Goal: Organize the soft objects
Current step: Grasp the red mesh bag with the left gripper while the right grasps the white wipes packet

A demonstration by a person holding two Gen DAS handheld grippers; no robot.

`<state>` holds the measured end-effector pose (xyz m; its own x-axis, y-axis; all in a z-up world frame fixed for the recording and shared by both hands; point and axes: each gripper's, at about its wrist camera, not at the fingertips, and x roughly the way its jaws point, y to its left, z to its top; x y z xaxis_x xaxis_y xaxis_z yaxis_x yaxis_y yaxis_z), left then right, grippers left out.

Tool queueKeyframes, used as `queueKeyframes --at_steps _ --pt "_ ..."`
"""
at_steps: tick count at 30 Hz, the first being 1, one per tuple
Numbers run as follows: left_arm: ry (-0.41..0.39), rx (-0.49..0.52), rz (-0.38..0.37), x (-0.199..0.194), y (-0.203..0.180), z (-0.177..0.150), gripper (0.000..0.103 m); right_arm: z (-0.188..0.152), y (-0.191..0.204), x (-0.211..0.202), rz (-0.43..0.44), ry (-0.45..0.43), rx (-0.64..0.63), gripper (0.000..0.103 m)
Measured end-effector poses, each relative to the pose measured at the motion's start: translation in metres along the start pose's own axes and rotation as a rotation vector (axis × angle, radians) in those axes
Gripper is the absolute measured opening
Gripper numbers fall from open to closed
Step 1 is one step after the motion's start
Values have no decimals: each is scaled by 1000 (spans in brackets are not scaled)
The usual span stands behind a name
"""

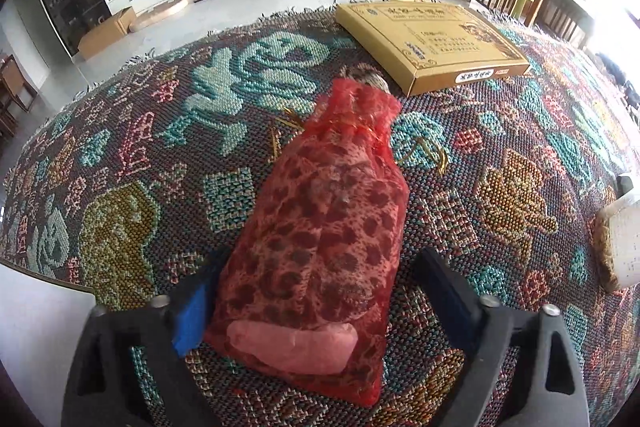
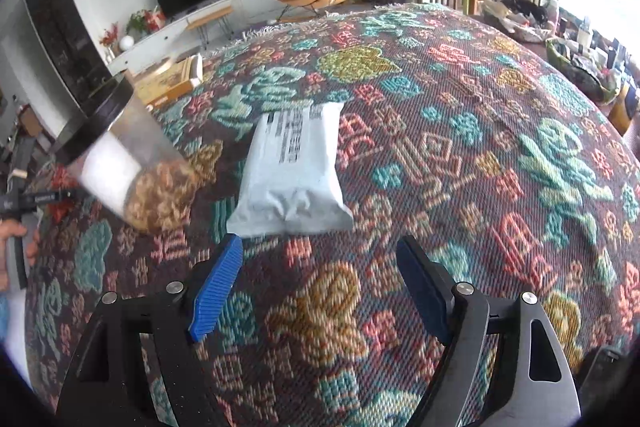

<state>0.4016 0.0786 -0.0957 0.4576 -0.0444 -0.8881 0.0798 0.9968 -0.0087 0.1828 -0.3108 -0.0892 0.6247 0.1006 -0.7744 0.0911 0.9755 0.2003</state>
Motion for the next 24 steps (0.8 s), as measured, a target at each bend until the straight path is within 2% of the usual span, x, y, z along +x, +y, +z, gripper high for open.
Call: queueKeyframes --at_steps 1,4,6,7,8,9,10,14,17,21,24 --pt "-7 -4 -3 -4 2 -1 52 14 4 11 -4 24 -2 82" --pt "7 -8 -51 -13 4 -2 30 42 19 47 6 105 -49 82" --pt "8 -3 -77 -22 3 -5 30 47 31 74 12 242 -113 83" --pt "2 -2 -87 -29 2 -7 30 49 38 72 -37 215 -162 81" --pt "-4 -2 -99 -36 2 -9 30 50 41 71 -65 221 -179 72" --pt "-10 -3 -114 -45 2 -11 30 51 40 69 -61 234 -163 66" --pt "-16 -6 -131 -53 1 -11 30 52 38 66 -60 238 -143 65" --pt "-34 -35 -219 -91 -5 -18 30 67 28 23 -76 128 -92 62" --pt "-73 -39 -278 -136 -5 -23 30 81 47 -29 -73 39 -129 62" --pt "-143 -52 -315 -210 29 -53 30 79 121 -92 34 20 -255 62" --pt "-168 -83 -269 -258 79 -93 30 52 201 -125 198 34 -339 62"
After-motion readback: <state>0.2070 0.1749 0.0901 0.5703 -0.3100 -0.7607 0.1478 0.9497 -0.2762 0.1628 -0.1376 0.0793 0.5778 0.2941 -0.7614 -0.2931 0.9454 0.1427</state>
